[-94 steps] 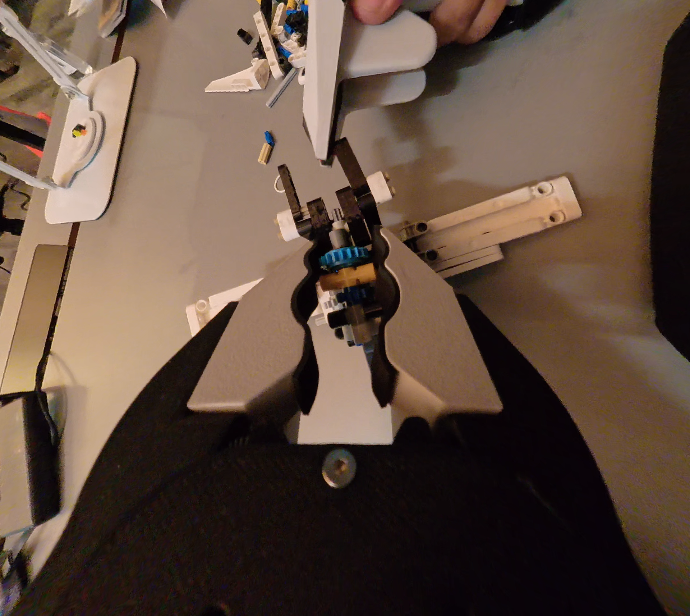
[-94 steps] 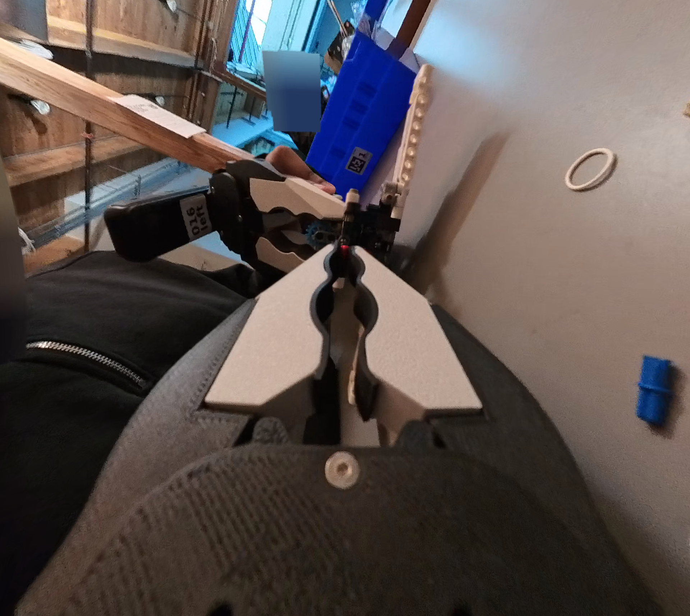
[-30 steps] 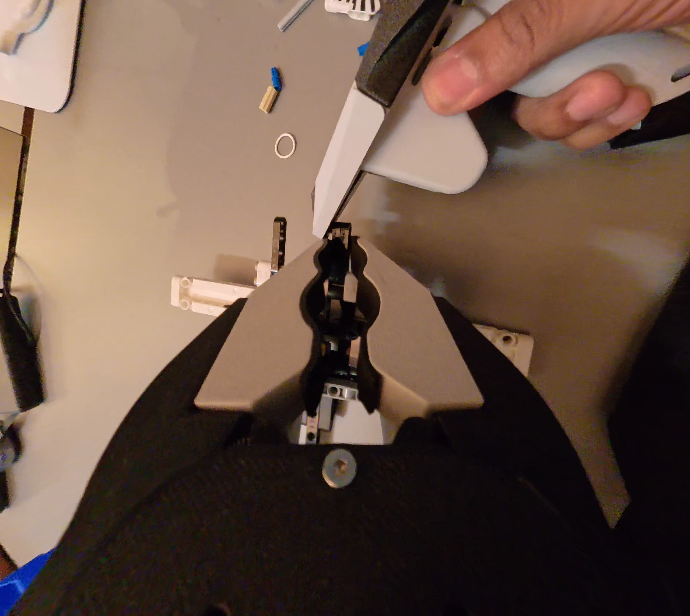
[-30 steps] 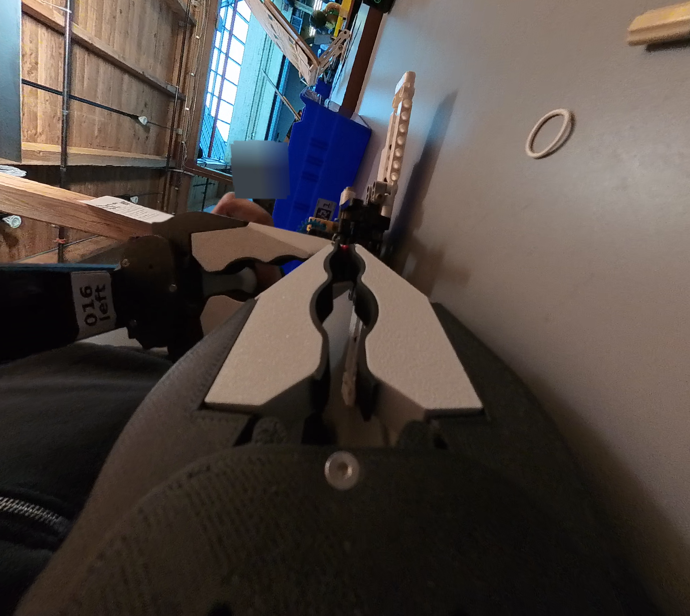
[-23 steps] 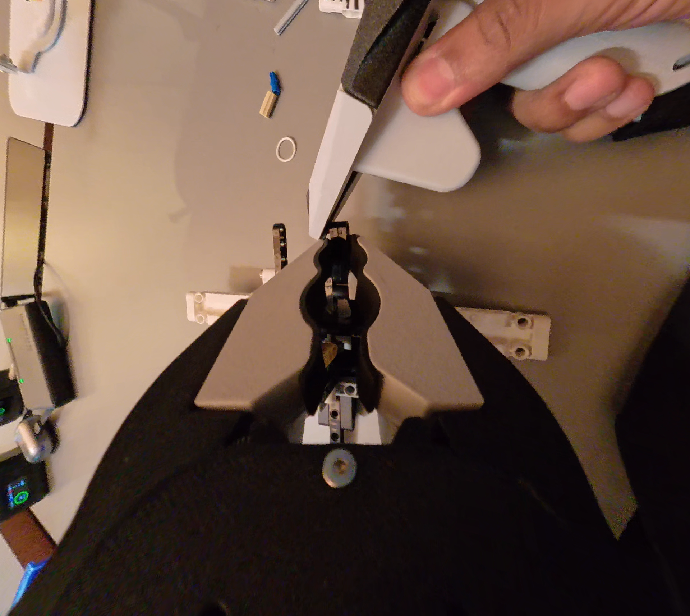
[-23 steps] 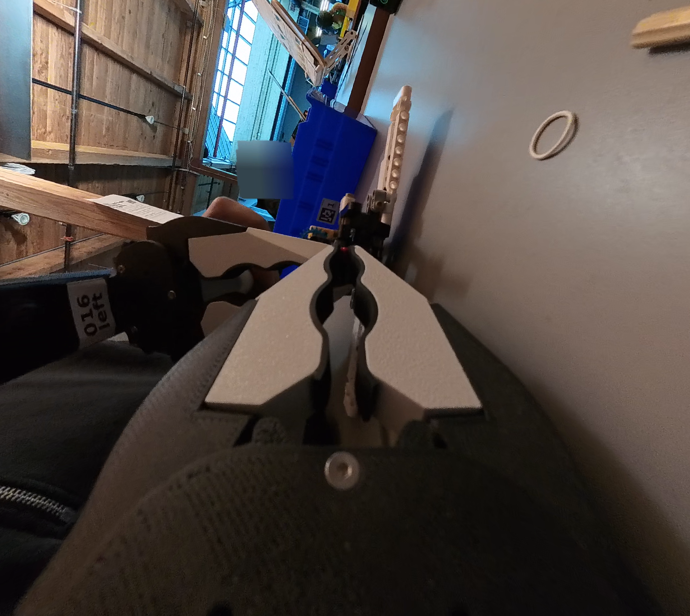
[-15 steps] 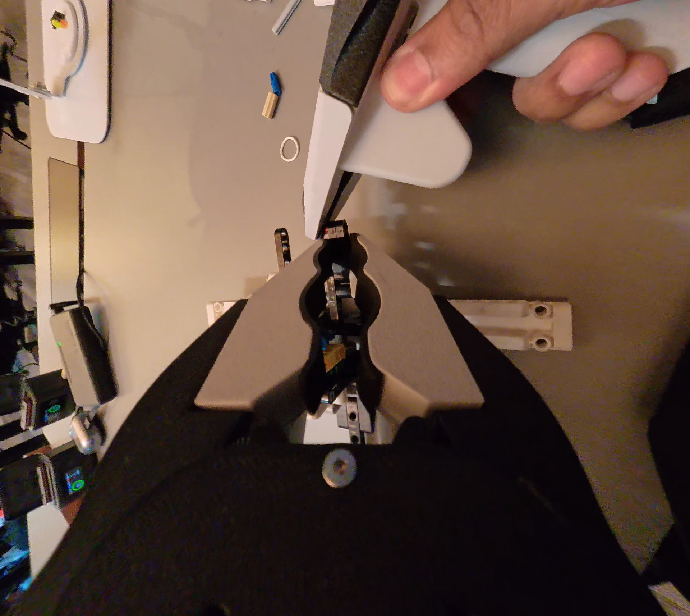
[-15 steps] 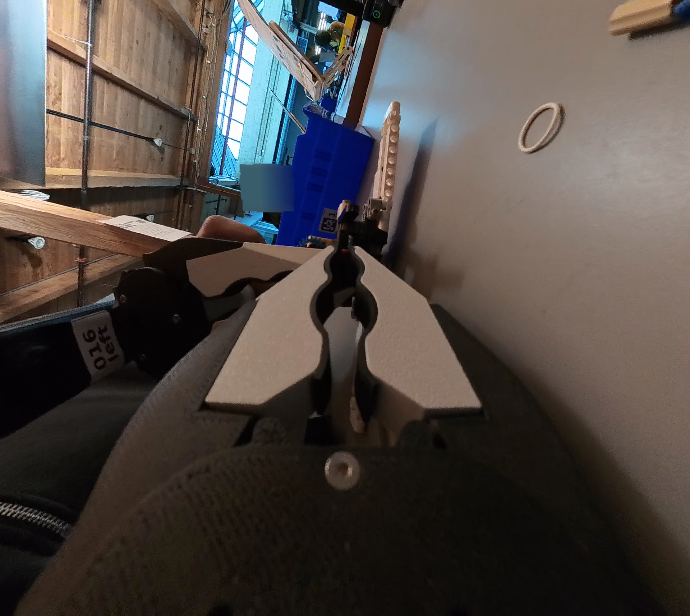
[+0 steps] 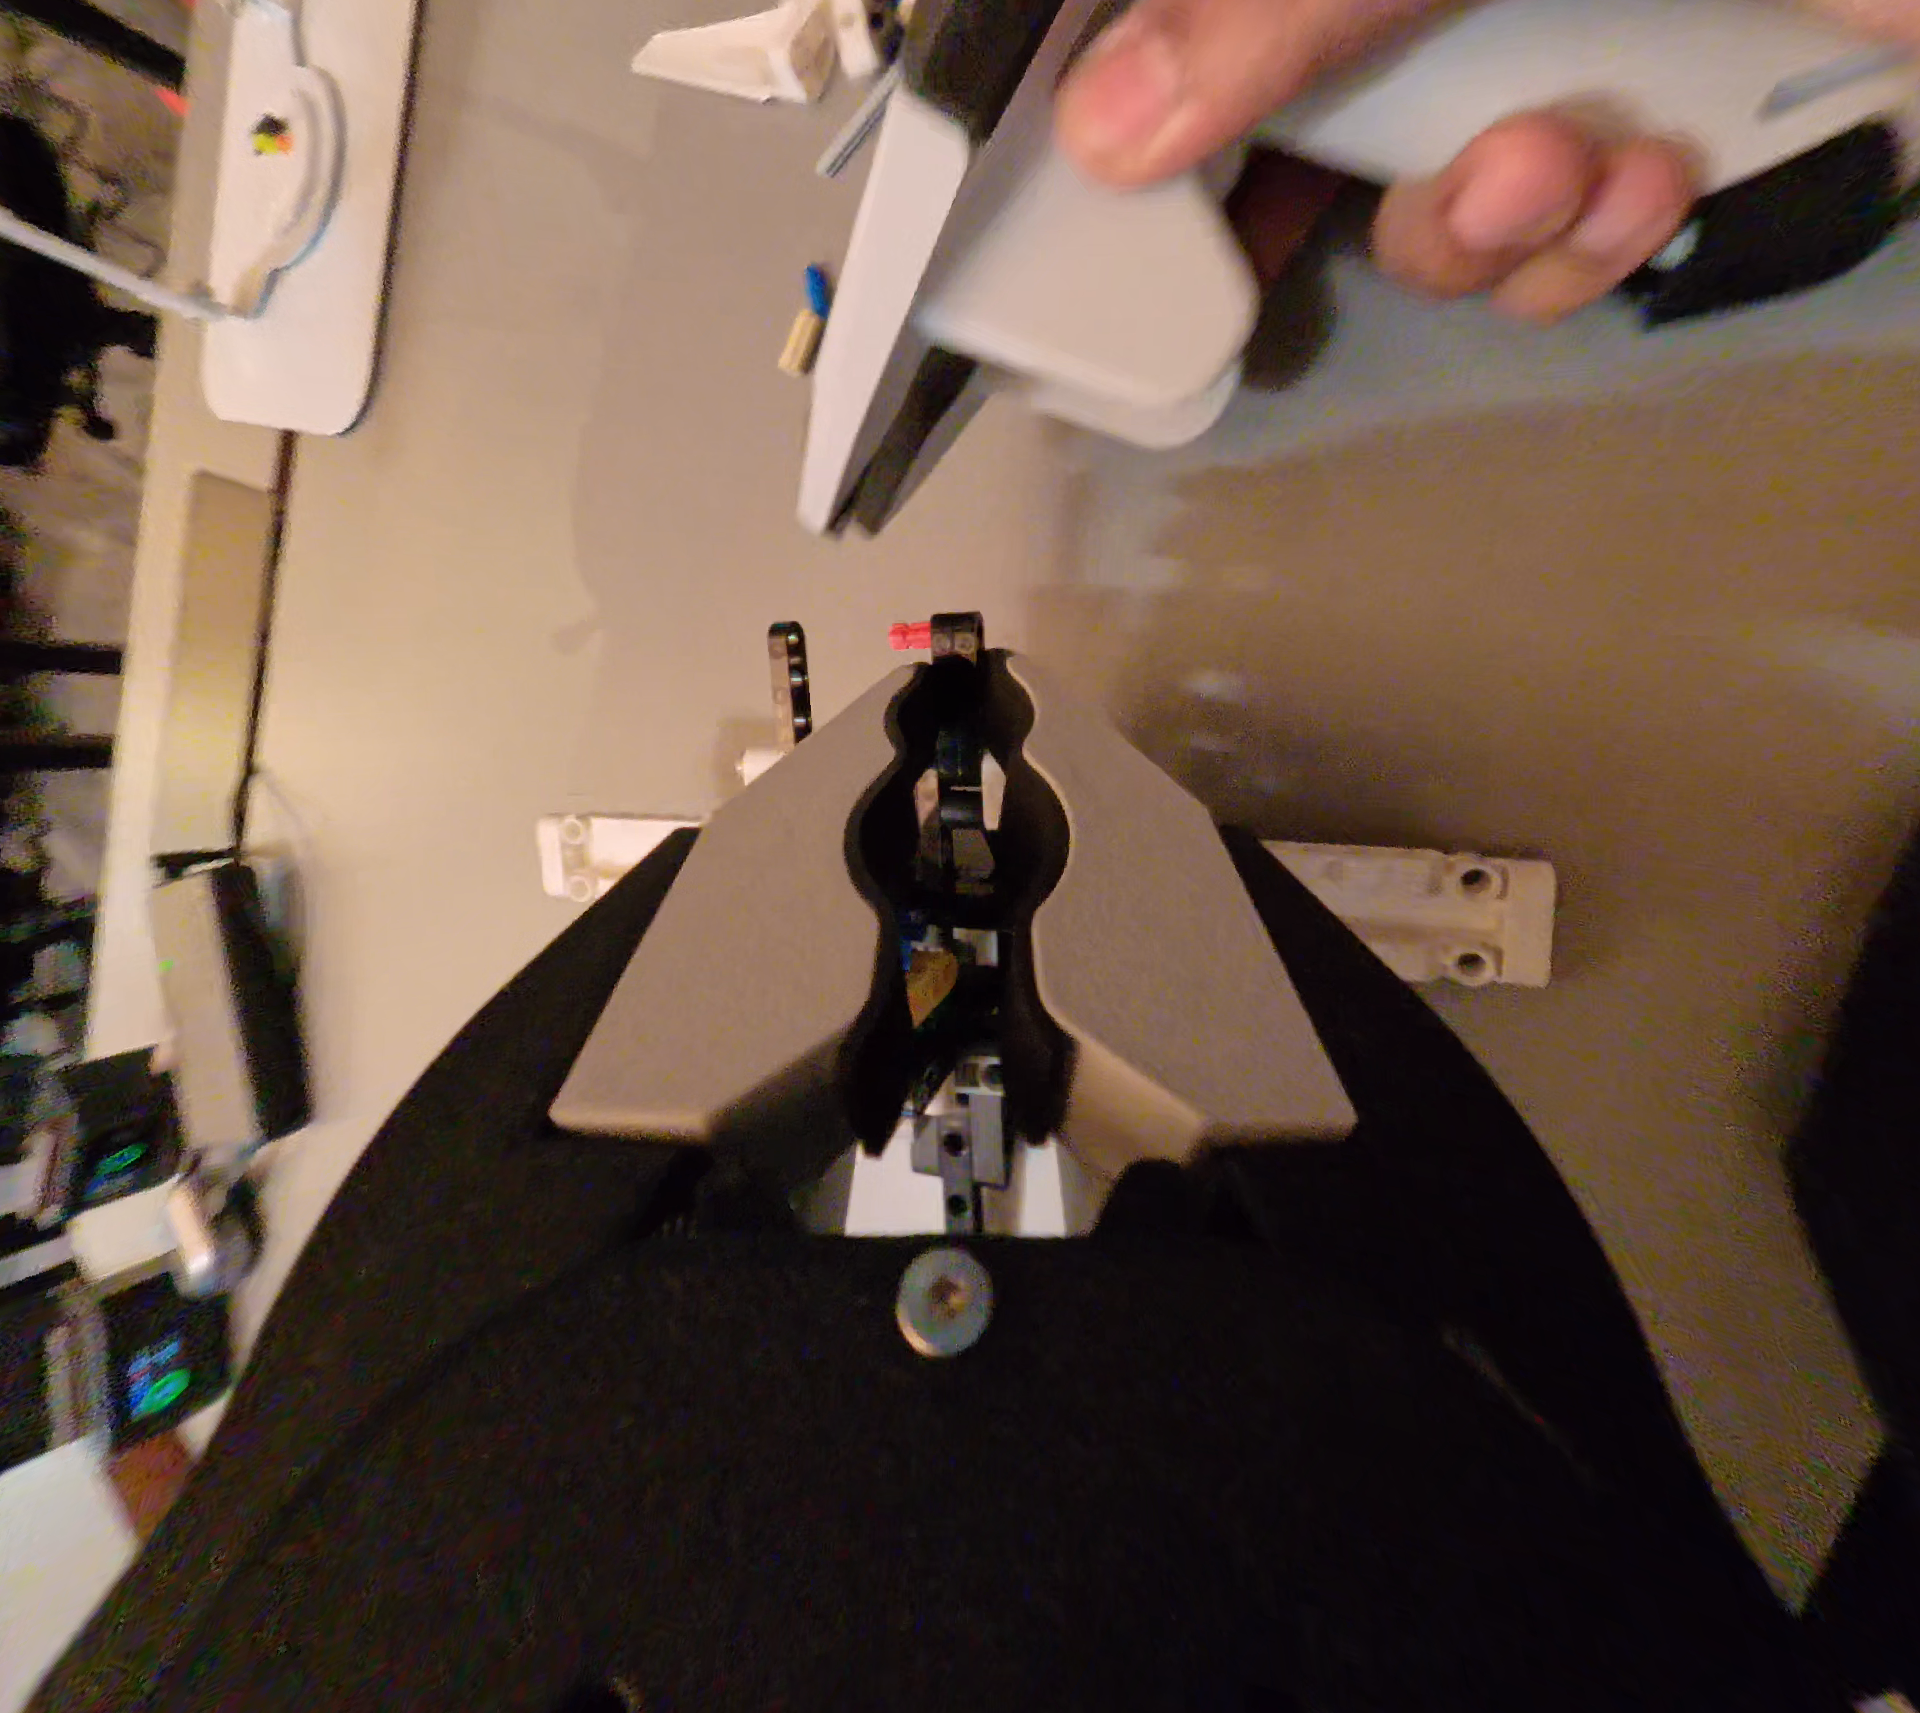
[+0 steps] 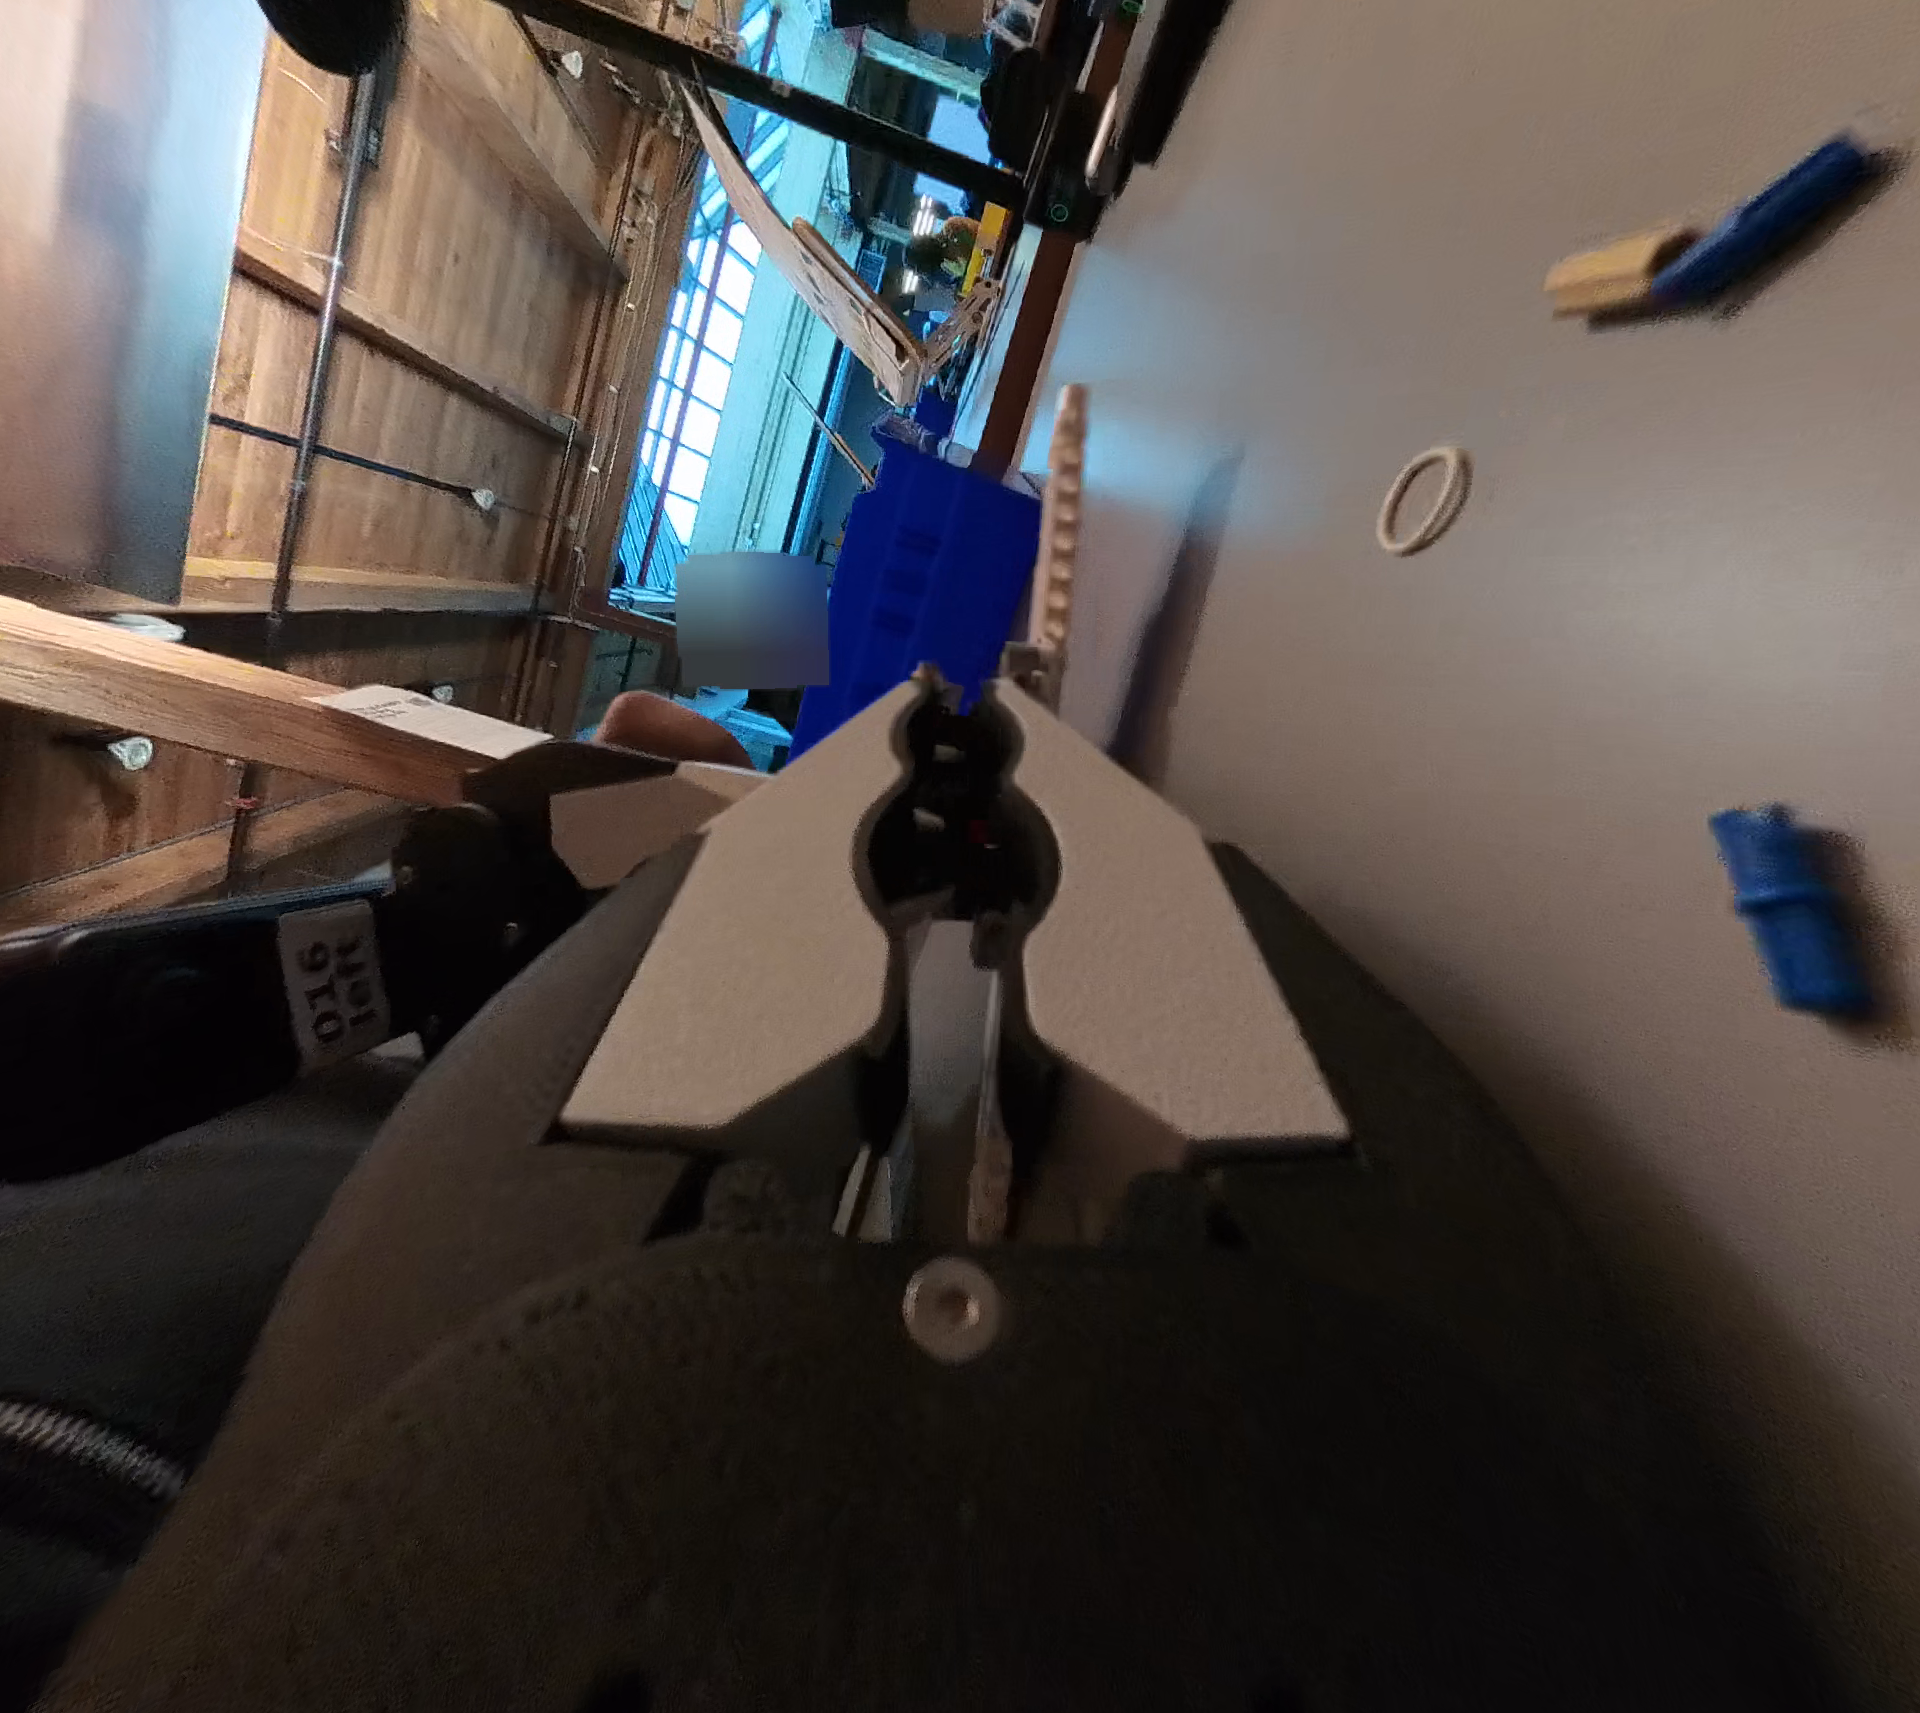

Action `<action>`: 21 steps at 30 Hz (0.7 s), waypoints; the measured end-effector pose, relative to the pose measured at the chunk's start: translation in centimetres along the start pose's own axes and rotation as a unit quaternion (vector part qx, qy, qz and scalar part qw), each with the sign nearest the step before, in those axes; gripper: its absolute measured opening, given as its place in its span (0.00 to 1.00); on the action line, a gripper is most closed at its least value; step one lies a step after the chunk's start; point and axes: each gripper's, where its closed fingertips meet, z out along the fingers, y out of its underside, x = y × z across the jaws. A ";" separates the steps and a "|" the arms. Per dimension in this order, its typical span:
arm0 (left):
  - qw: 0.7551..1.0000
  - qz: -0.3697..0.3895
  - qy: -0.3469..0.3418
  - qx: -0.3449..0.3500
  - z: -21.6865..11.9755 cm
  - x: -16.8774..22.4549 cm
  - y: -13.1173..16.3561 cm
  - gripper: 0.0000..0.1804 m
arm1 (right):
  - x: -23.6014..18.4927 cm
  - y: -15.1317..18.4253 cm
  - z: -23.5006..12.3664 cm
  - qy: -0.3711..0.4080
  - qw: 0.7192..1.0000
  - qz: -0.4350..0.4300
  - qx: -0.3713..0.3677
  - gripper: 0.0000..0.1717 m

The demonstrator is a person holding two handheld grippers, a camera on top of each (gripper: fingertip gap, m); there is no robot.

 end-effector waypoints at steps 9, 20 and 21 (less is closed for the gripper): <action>0.999 0.031 0.015 0.006 0.1 0.8 0.3 0.04 | -0.7 3.2 -0.1 -0.011 0.994 -0.011 -0.107 0.12; 0.998 0.065 0.005 0.022 0.0 1.3 -0.1 0.04 | -1.1 3.9 -0.2 -0.030 0.989 -0.015 -0.142 0.01; 0.996 0.090 -0.009 0.015 0.1 1.2 0.0 0.04 | -1.0 3.8 -0.1 -0.033 0.990 -0.006 -0.137 0.01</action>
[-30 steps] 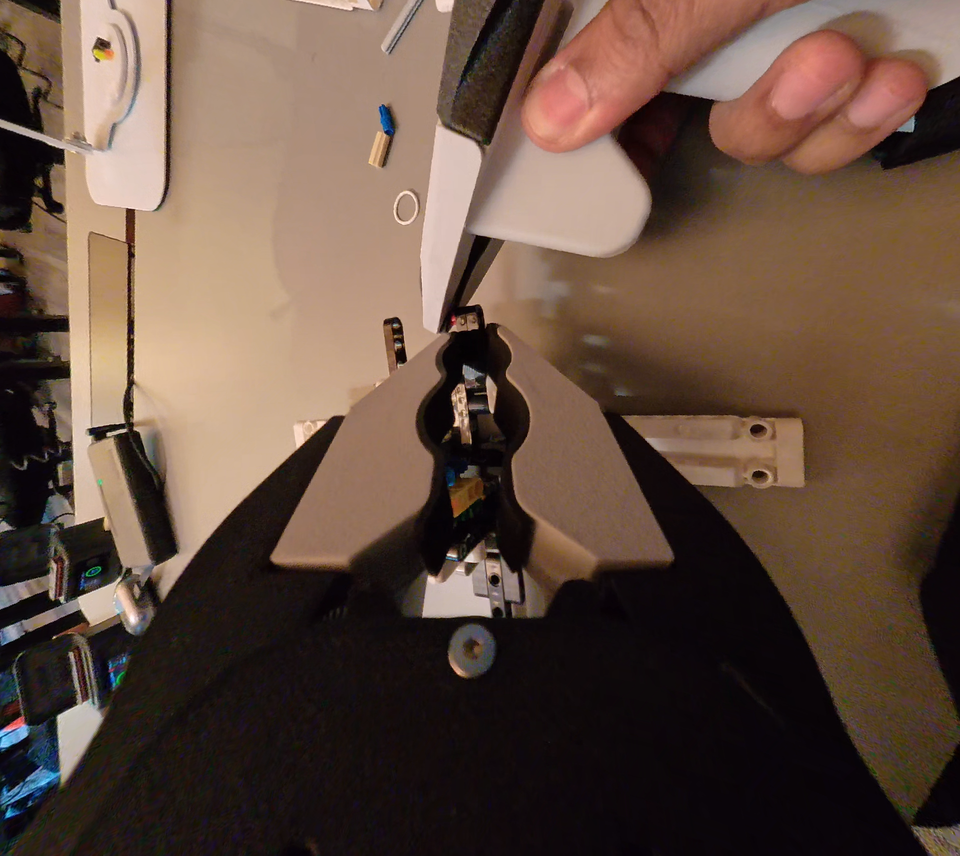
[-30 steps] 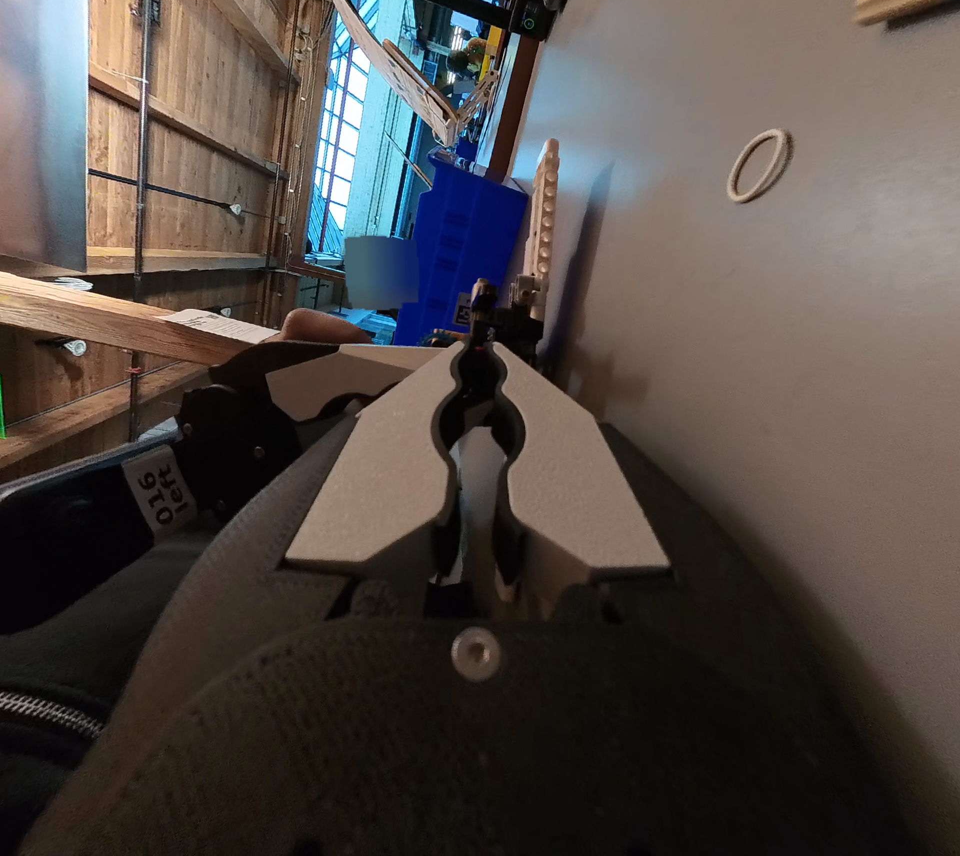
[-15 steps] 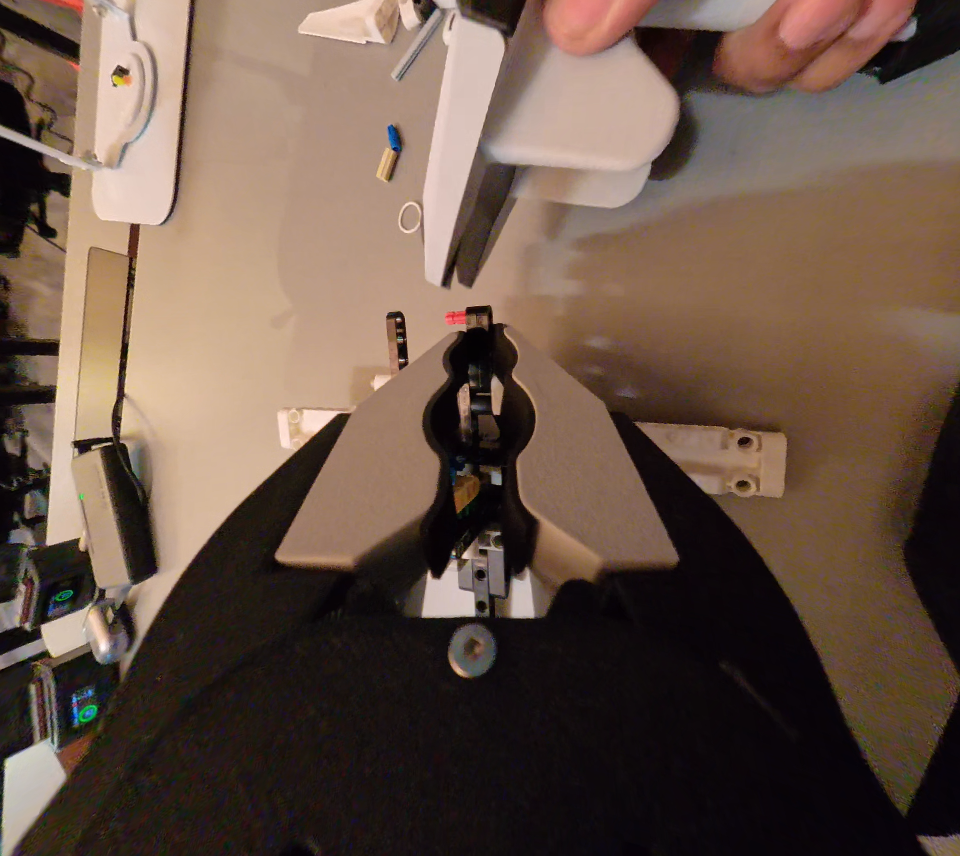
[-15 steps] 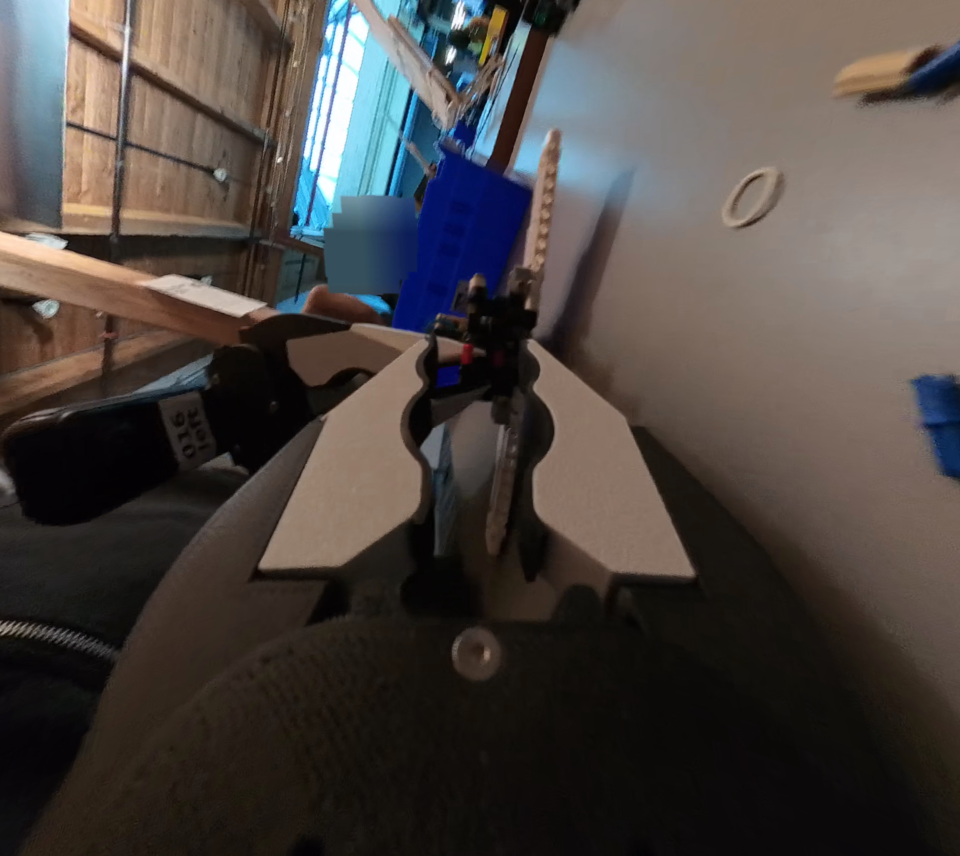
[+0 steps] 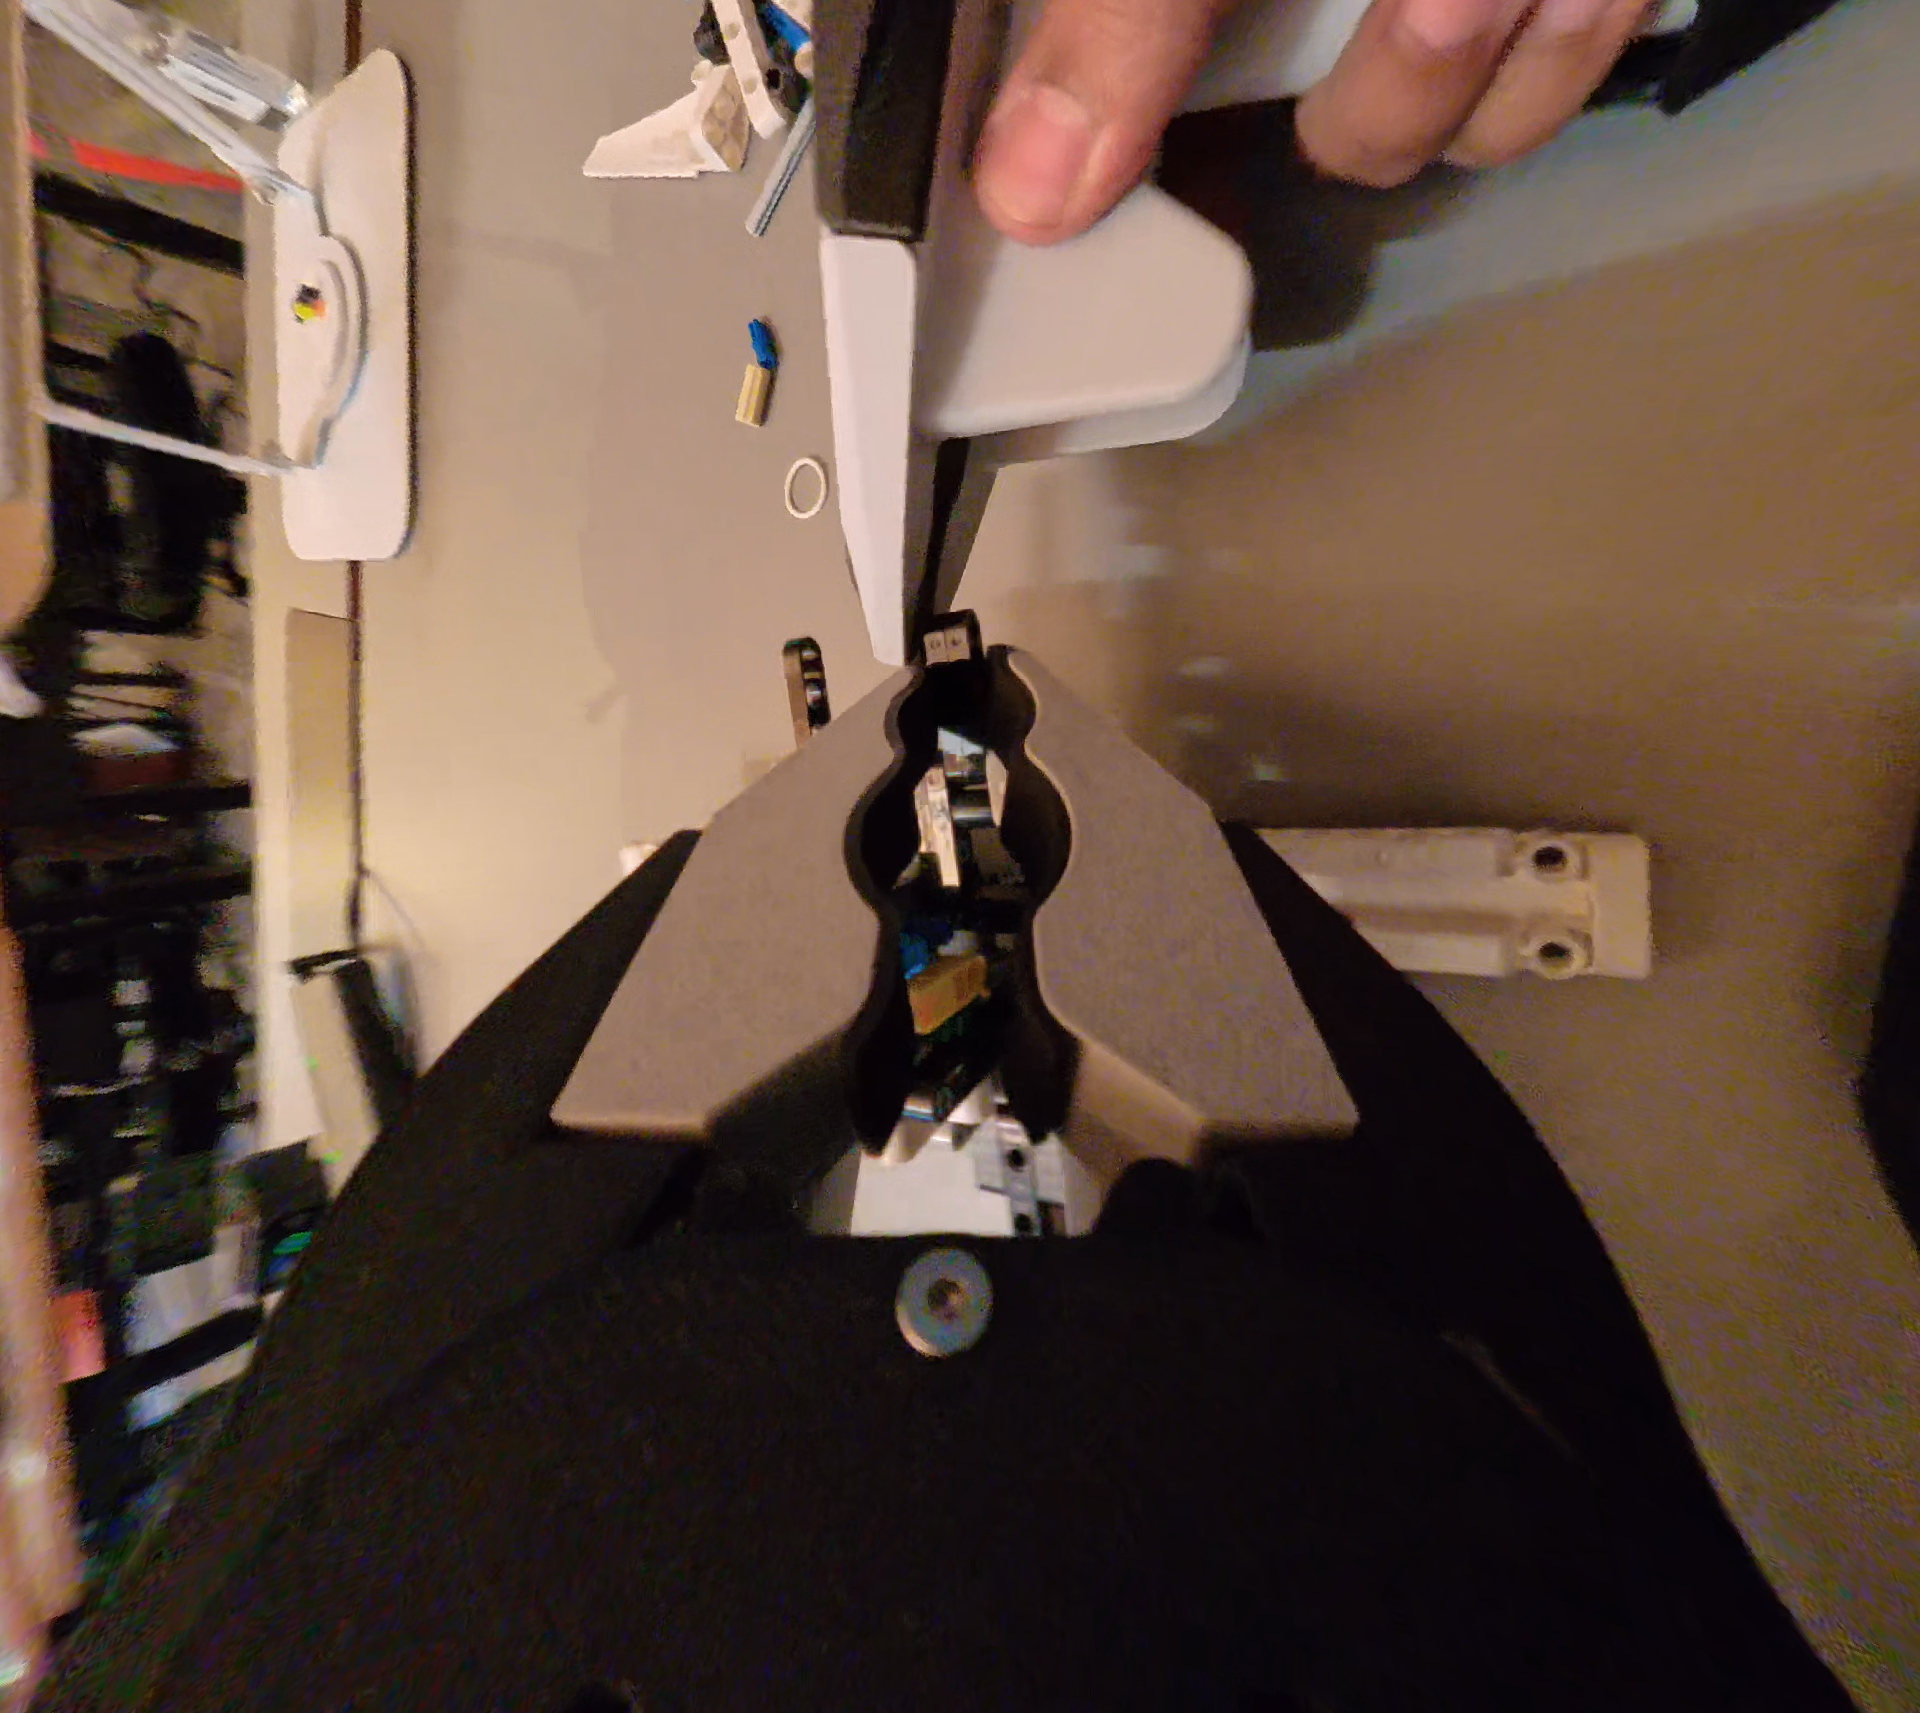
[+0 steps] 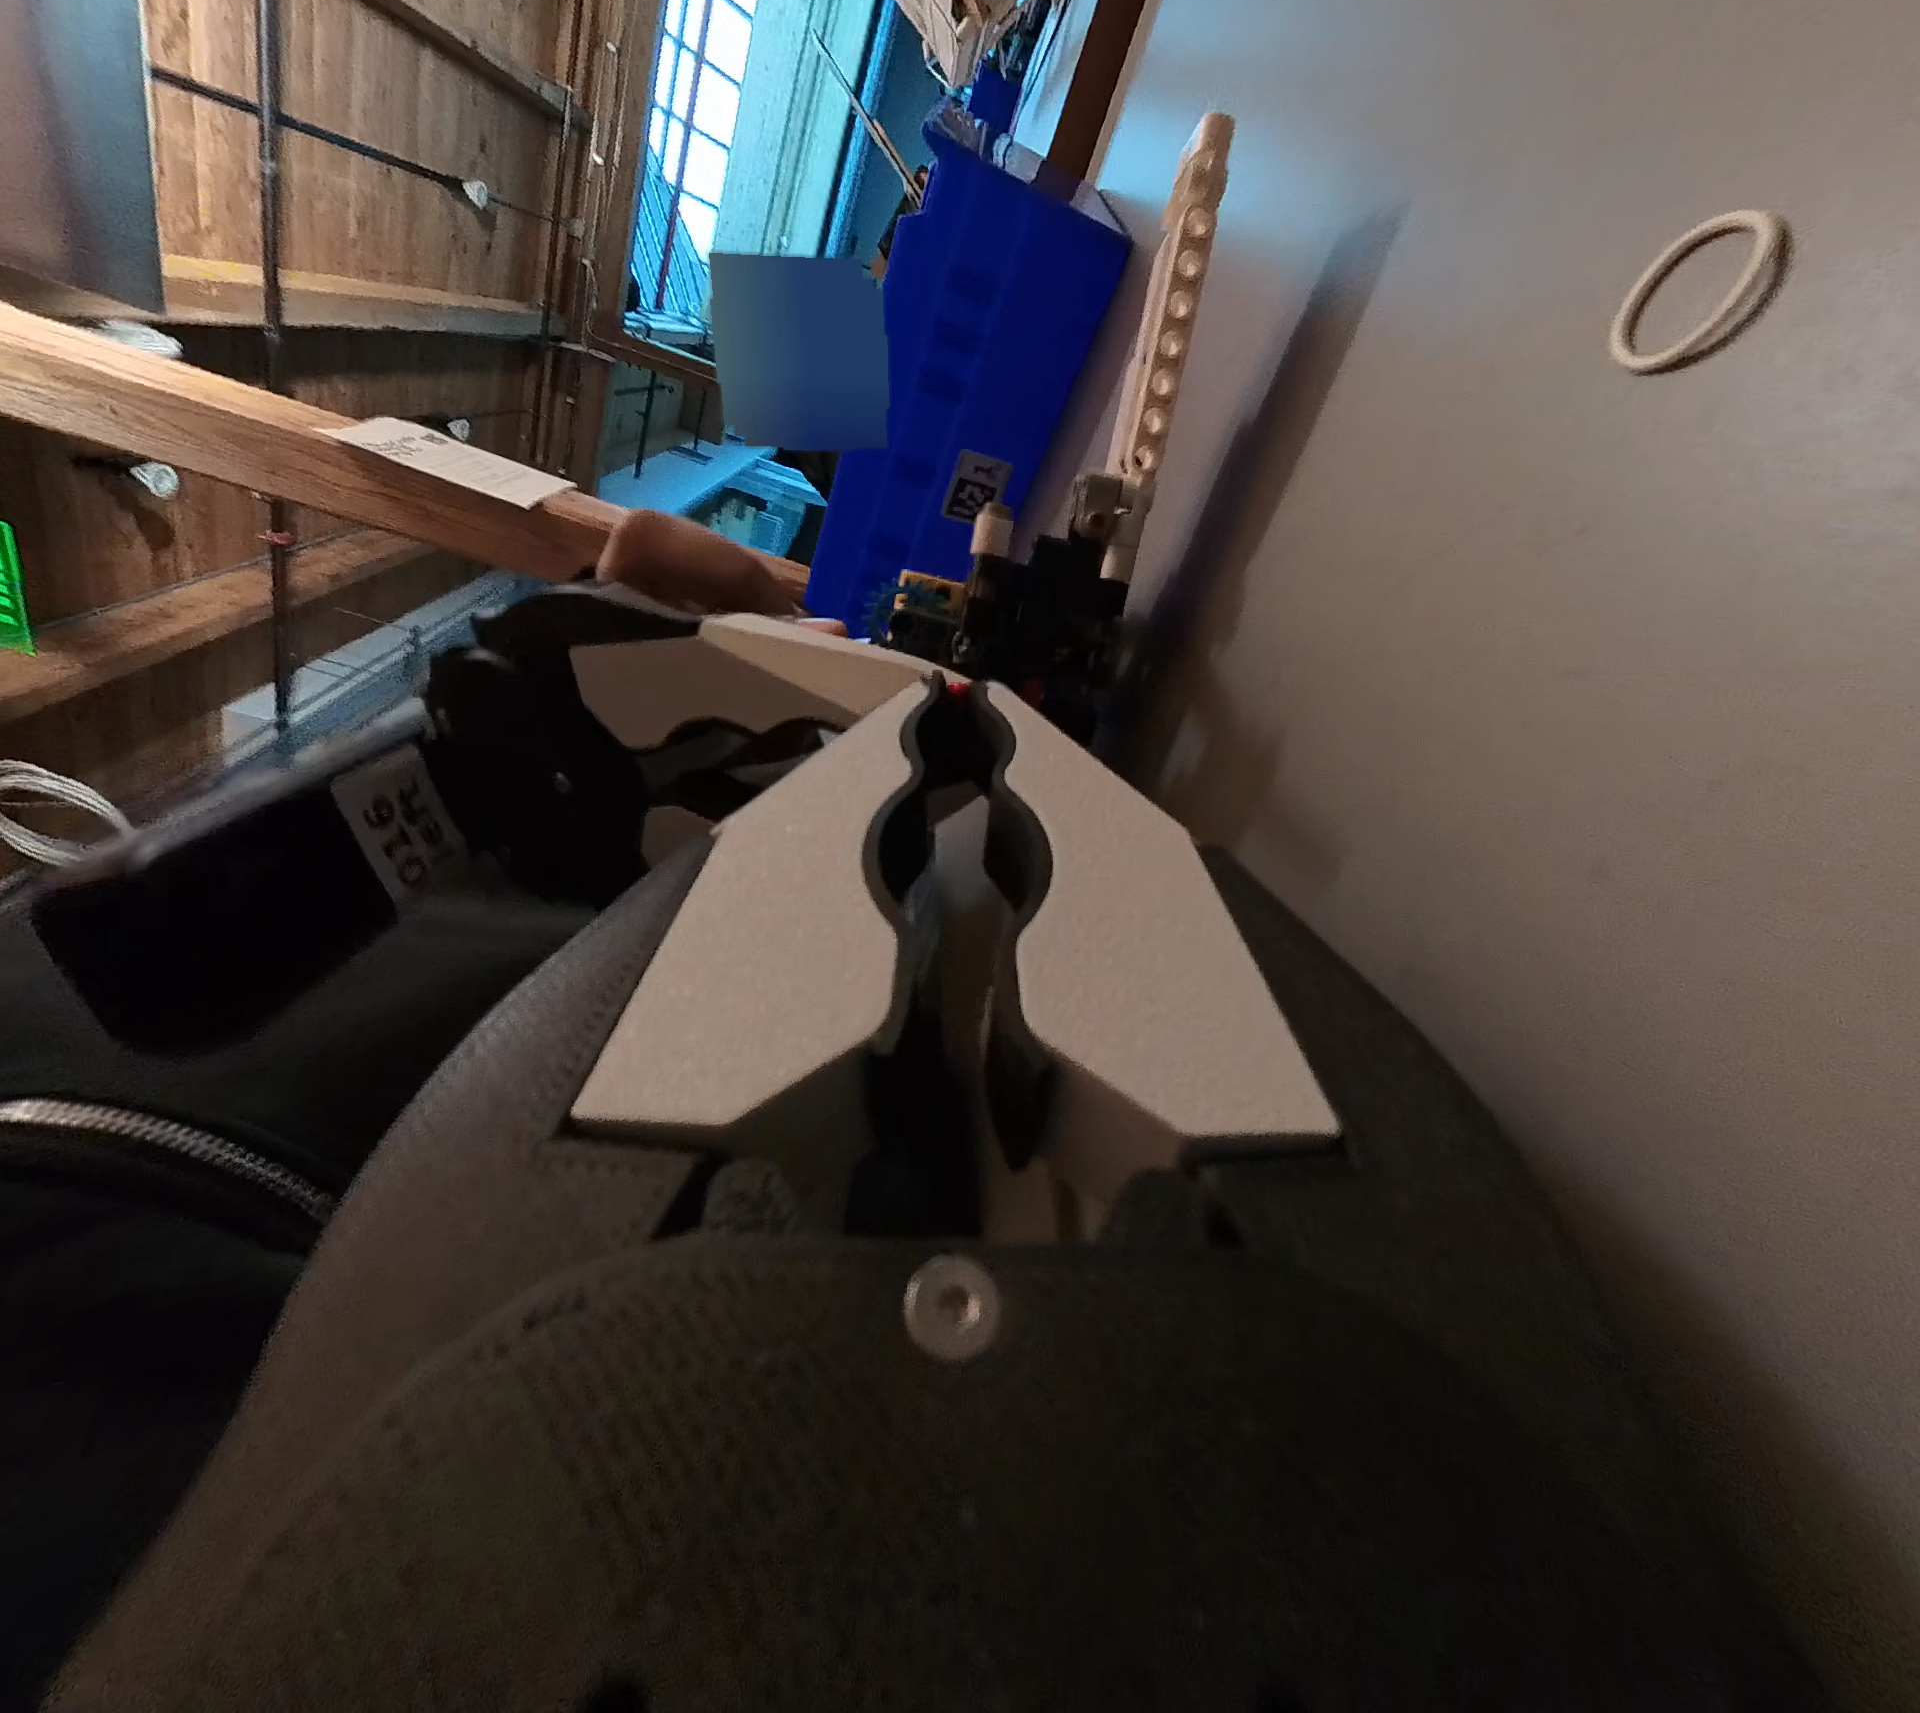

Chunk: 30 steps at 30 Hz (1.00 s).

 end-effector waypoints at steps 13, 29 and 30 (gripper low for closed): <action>1.000 0.001 0.004 -0.006 0.2 -1.0 0.7 0.04 | 0.3 -1.4 0.7 -0.021 0.994 0.060 0.086 0.00; 0.998 0.023 -0.046 -0.033 -0.1 -1.1 1.3 0.04 | 0.3 -1.4 1.5 0.004 0.995 0.017 0.096 0.00; 0.998 0.022 -0.045 -0.035 -0.2 -1.0 1.3 0.04 | 0.3 -1.3 1.5 0.010 0.996 0.008 0.093 0.00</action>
